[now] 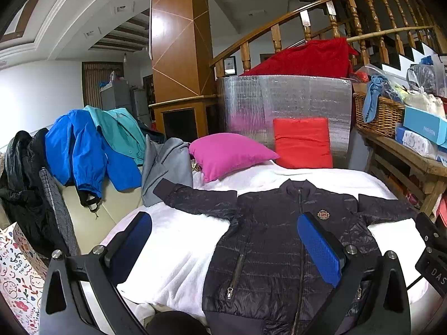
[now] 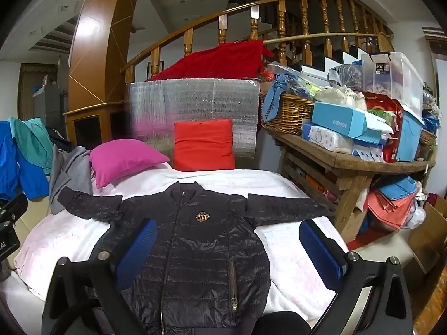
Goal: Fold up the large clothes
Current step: 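Move both grippers toward the black jacket's sleeves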
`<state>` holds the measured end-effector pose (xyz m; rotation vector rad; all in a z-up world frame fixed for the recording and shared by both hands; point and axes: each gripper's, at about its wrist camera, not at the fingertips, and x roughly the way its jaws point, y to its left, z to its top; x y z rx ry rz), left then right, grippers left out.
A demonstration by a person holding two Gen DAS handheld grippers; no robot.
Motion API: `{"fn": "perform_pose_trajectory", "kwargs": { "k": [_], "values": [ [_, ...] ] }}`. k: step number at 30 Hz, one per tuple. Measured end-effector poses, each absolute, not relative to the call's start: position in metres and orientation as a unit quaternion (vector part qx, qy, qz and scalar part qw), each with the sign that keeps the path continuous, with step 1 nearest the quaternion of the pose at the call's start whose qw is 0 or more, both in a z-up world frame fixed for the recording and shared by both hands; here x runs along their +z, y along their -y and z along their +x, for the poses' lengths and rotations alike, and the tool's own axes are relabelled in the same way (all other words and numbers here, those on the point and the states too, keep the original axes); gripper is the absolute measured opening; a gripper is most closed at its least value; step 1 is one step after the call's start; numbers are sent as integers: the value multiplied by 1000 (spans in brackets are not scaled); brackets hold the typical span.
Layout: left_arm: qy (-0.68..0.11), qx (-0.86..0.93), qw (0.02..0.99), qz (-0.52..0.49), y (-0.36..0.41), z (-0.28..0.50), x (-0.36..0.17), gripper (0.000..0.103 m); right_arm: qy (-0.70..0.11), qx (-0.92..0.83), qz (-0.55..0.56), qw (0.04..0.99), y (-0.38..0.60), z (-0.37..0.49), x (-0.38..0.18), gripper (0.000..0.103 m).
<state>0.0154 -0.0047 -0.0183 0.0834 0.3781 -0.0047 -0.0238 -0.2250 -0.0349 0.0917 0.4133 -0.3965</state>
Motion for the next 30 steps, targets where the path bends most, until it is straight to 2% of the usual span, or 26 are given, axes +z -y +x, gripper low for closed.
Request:
{"fn": "perform_pose_trajectory", "kwargs": {
  "k": [30],
  "values": [
    [-213, -26, 975, 52, 21, 28, -35, 103, -236, -211, 46, 948, 238, -8, -55, 103]
  ]
}}
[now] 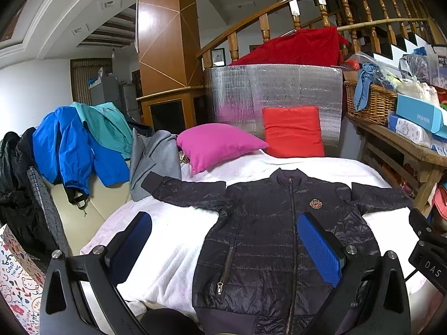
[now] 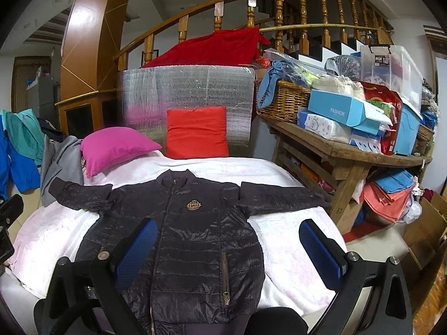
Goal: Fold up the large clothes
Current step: 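Move both grippers toward the black jacket's sleeves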
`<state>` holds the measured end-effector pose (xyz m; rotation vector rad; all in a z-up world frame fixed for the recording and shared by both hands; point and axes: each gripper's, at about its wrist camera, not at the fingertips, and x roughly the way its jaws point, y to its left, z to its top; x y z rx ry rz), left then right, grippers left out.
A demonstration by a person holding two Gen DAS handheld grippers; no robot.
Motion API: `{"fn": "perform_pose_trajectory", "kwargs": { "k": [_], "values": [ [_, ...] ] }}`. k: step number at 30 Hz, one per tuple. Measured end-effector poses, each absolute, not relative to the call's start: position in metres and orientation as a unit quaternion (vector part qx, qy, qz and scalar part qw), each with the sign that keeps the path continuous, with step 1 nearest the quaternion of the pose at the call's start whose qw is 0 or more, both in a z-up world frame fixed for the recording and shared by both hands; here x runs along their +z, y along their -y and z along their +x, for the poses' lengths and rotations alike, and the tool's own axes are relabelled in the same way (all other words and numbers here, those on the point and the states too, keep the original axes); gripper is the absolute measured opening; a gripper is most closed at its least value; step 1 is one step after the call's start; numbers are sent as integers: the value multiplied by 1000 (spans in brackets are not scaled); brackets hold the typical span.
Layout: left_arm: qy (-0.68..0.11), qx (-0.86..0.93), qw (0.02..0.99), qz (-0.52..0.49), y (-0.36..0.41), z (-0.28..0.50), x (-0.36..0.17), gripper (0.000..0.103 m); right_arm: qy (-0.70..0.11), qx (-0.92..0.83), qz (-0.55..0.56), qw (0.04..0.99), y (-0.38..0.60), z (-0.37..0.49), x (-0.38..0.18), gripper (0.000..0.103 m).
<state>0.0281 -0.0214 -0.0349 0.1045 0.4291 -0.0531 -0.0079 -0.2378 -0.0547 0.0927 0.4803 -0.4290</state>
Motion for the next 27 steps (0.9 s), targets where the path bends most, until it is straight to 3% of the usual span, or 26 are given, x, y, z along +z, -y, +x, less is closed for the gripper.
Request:
{"fn": "perform_pose_trajectory", "kwargs": {
  "k": [27],
  "values": [
    [-269, -21, 961, 67, 53, 101, -72, 103, -305, -210, 74, 926, 279, 66, -100, 103]
  ]
}}
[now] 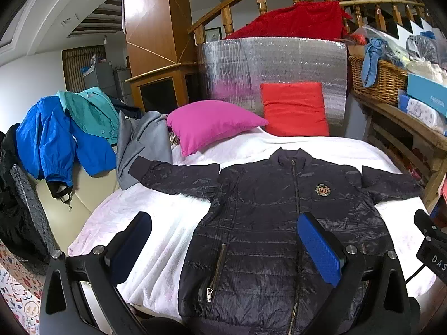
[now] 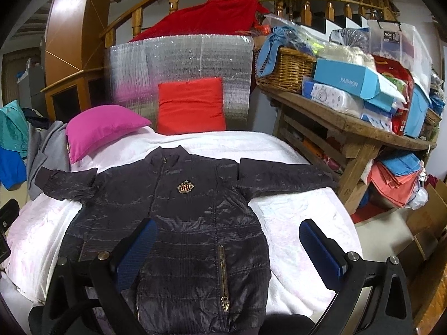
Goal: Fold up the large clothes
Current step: 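Move both grippers toward the black jacket's sleeves, then grasp the sleeve cuff with the right gripper and lift it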
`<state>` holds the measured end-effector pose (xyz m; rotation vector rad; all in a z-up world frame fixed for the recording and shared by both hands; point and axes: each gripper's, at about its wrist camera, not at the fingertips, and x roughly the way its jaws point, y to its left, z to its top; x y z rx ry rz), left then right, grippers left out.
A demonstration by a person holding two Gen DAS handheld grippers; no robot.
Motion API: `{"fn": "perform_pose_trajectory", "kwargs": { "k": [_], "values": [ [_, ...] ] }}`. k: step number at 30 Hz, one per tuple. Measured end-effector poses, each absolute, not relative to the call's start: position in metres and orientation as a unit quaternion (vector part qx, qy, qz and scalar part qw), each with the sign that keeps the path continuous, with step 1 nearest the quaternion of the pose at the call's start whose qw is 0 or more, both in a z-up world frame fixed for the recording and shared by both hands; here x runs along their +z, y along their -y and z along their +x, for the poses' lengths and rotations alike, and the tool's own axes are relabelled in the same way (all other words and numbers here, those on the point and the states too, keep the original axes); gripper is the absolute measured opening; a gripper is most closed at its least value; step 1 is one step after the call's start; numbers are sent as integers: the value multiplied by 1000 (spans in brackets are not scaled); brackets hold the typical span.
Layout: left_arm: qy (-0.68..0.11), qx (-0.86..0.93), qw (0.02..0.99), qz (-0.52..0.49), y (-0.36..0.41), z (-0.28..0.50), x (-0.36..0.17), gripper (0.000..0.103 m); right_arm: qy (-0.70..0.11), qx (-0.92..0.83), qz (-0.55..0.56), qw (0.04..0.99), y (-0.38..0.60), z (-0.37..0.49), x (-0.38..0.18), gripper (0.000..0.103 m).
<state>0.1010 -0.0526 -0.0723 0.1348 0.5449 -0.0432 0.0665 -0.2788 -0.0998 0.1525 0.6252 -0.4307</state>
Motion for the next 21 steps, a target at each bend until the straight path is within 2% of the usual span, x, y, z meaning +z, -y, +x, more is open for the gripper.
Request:
{"fn": "perform_pose_trajectory", "kwargs": {
  "k": [15, 21],
  "values": [
    [-301, -11, 950, 79, 71, 157, -101, 103, -335, -215, 115, 910, 321, 121, -136, 103],
    [-324, -25, 943, 69, 88, 202, -124, 103, -313, -168, 217, 909, 381, 141, -159, 103]
  ]
}}
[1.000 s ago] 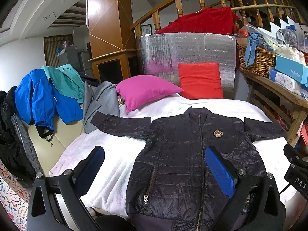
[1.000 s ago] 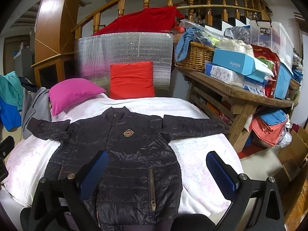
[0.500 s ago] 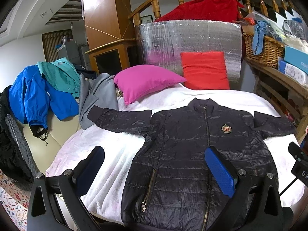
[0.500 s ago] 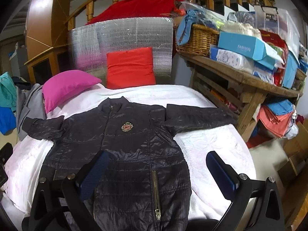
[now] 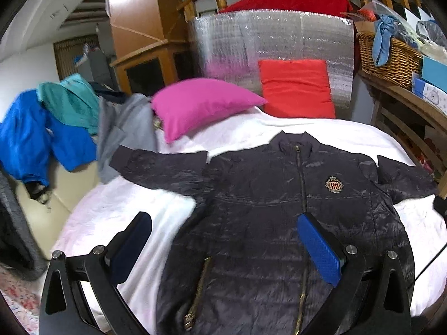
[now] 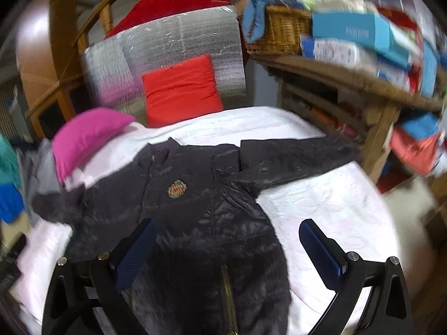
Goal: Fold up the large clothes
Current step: 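Grasp the sleeve cuff with the right gripper and lift it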
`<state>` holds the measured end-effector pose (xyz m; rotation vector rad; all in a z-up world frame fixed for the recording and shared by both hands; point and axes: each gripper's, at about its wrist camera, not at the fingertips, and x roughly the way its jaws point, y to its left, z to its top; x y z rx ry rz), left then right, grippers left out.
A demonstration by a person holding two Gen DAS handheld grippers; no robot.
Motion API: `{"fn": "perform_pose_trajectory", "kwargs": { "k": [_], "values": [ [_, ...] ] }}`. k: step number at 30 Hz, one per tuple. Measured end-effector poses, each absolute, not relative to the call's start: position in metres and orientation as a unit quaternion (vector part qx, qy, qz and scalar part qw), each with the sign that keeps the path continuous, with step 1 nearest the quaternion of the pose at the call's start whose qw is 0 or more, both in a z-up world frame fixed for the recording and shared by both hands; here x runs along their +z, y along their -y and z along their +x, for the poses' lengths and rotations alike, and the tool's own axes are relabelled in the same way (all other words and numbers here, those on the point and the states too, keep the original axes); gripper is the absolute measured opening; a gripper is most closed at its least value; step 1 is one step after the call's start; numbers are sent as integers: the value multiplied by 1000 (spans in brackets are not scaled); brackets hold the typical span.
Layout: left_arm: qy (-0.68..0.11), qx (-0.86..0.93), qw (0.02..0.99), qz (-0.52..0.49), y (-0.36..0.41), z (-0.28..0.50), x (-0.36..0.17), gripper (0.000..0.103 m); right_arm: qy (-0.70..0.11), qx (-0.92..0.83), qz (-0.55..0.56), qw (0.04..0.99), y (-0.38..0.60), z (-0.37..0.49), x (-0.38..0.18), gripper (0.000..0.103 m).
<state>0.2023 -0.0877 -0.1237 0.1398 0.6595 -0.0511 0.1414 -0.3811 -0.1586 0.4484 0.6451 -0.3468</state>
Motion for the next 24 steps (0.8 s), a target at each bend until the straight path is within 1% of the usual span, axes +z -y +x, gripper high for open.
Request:
{"fn": "perform_pose_trajectory", "kwargs": {
  "k": [3, 6, 8, 10, 12, 13, 14, 16, 18, 20, 24],
  "values": [
    [-370, -51, 927, 45, 98, 252, -159, 103, -267, -117, 321, 901, 436, 145, -183, 103],
    [-420, -51, 906, 24, 104, 293, -201, 103, -219, -96, 434, 868, 498, 149, -220, 103],
    [-433, -40, 900, 20, 106, 310, -225, 103, -194, -93, 509, 833, 535, 152, -247, 103],
    [-429, -29, 903, 17, 103, 317, -242, 103, -172, -100, 576, 793, 572, 157, -277, 103],
    [-443, -28, 896, 17, 104, 326, -257, 103, -166, -125, 608, 766, 600, 163, -296, 101],
    [-449, -32, 893, 18, 105, 330, -260, 103, -161, -125, 619, 758, 611, 166, -302, 98],
    [-449, -32, 893, 22, 107, 333, -262, 103, -158, -132, 633, 747, 623, 170, -310, 91],
    [-450, -23, 892, 43, 114, 338, -268, 103, -155, -174, 651, 723, 647, 174, -326, 85],
    [-459, -30, 886, 60, 122, 343, -275, 103, -158, -204, 656, 709, 664, 180, -338, 81],
    [-463, -33, 882, 81, 131, 344, -281, 103, -168, -229, 661, 694, 678, 188, -349, 74],
    [-485, -35, 868, 104, 140, 348, -299, 103, -154, -249, 649, 702, 696, 208, -348, 72]
  ]
}}
